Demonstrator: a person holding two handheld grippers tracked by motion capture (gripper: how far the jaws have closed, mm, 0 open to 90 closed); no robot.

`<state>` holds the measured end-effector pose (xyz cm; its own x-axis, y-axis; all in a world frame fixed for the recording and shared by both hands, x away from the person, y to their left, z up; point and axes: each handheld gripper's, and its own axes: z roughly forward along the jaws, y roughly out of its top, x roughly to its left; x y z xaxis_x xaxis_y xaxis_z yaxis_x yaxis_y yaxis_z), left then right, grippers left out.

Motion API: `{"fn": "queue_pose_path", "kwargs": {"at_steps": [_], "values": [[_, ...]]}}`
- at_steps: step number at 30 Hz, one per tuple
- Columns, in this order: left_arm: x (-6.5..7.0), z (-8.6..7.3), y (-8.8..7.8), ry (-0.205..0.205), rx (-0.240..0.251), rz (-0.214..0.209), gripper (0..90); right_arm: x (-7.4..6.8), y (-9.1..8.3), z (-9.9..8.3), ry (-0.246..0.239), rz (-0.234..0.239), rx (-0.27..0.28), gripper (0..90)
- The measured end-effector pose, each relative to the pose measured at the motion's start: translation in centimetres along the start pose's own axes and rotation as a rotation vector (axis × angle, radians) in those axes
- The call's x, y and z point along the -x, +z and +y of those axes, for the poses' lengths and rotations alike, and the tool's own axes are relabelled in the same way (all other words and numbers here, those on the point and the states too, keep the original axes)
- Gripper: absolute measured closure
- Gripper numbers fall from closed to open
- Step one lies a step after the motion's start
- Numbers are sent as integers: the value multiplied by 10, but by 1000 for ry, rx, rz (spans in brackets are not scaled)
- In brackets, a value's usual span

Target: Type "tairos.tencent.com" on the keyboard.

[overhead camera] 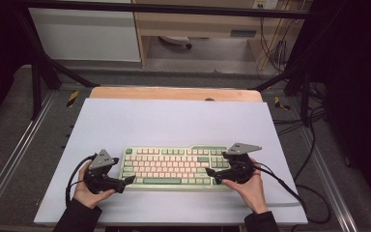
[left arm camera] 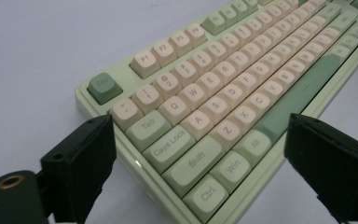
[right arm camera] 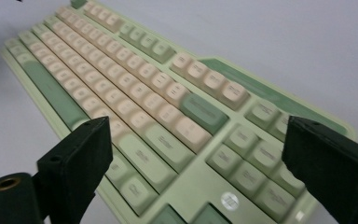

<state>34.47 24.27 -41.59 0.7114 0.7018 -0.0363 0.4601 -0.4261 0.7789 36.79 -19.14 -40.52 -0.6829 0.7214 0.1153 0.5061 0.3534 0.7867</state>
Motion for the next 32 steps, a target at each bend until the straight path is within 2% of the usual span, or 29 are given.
{"fn": "queue_pose_path", "kwargs": {"at_steps": [9,15,18,21,25,32], "values": [[-7,-13,-8,10,-3,5,41,17,-10,-26,18,-19,-11,14],[-12,-23,-10,-3,-3,7,51,26,-17,-41,52,-18,-20,6],[-13,-27,-10,-10,-4,10,57,30,-22,-48,40,-26,-13,6],[-14,-31,-9,-10,-6,15,60,32,-25,-56,53,-25,-14,5],[-16,-34,-8,-18,-10,10,64,33,-27,-60,47,-26,-20,5],[-14,-34,-9,-4,-10,11,70,32,-29,-60,52,-17,-14,6]]}}
